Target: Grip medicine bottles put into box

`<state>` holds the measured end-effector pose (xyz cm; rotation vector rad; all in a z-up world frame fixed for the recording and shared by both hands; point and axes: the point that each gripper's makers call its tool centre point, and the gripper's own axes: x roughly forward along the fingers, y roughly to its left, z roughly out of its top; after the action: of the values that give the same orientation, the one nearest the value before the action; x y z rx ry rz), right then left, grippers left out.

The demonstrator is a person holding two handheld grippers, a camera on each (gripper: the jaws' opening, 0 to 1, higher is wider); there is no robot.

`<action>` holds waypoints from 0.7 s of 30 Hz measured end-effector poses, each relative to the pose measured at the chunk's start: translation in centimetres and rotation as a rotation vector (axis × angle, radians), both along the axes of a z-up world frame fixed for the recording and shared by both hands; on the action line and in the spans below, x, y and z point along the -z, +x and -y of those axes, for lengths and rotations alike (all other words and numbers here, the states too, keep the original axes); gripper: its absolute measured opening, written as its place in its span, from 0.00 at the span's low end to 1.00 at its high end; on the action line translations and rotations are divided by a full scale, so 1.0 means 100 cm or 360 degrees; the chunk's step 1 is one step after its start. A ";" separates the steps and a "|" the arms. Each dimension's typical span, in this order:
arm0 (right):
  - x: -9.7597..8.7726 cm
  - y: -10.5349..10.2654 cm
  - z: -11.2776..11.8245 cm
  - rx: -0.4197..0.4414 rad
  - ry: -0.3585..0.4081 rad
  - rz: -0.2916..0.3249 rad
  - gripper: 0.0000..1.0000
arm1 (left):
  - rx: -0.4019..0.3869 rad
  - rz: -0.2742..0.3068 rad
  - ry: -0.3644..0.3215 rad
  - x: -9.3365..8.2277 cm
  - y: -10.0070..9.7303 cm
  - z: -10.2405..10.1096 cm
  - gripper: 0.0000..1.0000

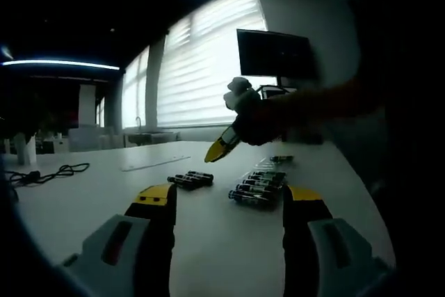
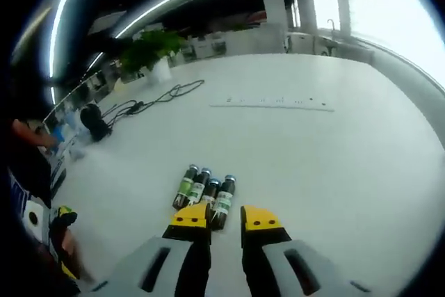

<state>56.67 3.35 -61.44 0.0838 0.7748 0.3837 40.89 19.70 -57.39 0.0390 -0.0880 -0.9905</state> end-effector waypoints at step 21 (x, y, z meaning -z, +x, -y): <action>0.026 0.016 -0.011 0.0005 -0.0154 -0.0372 0.12 | 0.0014 0.0044 -0.0096 -0.013 -0.006 -0.005 0.53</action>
<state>58.29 4.47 -64.05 0.0394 1.0225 0.3359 40.25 20.24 -56.06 -0.0028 -0.1435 -0.9958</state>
